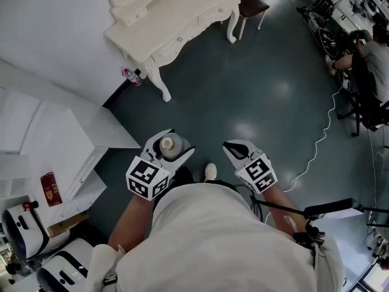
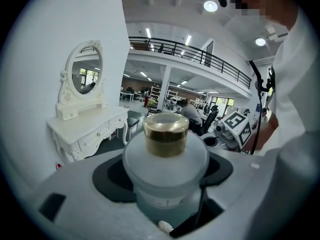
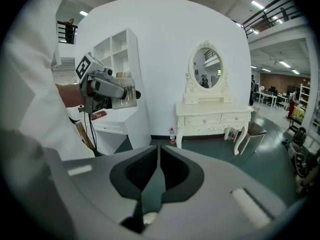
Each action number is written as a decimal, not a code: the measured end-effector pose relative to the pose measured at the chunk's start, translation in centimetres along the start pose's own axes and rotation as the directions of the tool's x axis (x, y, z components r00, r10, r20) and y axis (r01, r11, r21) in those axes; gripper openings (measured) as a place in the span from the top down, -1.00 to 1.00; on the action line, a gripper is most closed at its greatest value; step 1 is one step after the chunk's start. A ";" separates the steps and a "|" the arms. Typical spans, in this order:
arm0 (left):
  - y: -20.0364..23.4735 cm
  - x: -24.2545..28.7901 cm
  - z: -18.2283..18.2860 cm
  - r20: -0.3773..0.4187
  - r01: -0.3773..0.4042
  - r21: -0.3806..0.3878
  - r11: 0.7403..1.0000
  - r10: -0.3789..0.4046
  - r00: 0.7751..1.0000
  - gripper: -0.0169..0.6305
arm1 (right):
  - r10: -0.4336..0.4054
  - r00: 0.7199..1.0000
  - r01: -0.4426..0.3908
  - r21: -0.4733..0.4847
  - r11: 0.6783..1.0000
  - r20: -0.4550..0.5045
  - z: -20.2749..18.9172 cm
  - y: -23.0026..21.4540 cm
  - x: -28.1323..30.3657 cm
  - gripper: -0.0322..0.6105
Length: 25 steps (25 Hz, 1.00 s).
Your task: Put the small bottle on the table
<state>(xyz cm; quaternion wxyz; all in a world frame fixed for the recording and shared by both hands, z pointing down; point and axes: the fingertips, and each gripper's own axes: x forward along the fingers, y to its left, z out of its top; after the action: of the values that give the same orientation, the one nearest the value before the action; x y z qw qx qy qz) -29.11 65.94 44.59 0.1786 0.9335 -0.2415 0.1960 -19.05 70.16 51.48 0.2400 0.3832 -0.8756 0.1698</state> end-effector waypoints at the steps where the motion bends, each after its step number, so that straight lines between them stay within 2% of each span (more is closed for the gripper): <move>1: -0.1 0.7 0.2 -0.004 0.005 0.002 1.000 -0.005 1.000 -0.10 | -0.004 1.000 0.004 0.005 1.000 0.001 -0.1 -0.7 -0.1 0.80; 6: 1.4 4.2 0.9 -0.049 0.043 0.007 0.999 -0.043 0.998 -0.10 | -0.020 1.000 0.019 0.035 0.999 0.008 0.4 -4.2 1.1 0.77; 12: 7.3 9.9 3.7 -0.033 0.089 0.008 0.996 -0.089 0.996 -0.10 | -0.043 0.999 0.043 0.071 0.997 0.002 2.9 -10.7 4.6 0.89; 15: 11.2 12.8 6.5 -0.038 0.112 0.032 0.993 -0.111 0.993 -0.10 | -0.052 0.999 0.052 0.082 0.995 -0.003 6.1 -14.7 6.6 0.89; 20: 17.0 17.5 12.4 -0.041 0.184 0.091 0.979 -0.181 0.983 -0.10 | -0.097 0.995 0.097 0.033 0.995 -0.006 12.9 -21.7 10.1 0.90; 25: 23.9 22.5 16.7 -0.051 0.220 0.131 0.967 -0.215 0.975 -0.10 | -0.131 0.991 0.132 0.038 0.990 -0.027 17.3 -28.9 15.2 0.90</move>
<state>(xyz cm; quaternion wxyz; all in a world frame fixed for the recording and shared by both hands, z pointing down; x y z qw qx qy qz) -18.75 30.66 46.08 0.1393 0.9606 -0.1205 0.2082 -11.33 34.12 48.84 0.2536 0.4428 -0.8419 0.1755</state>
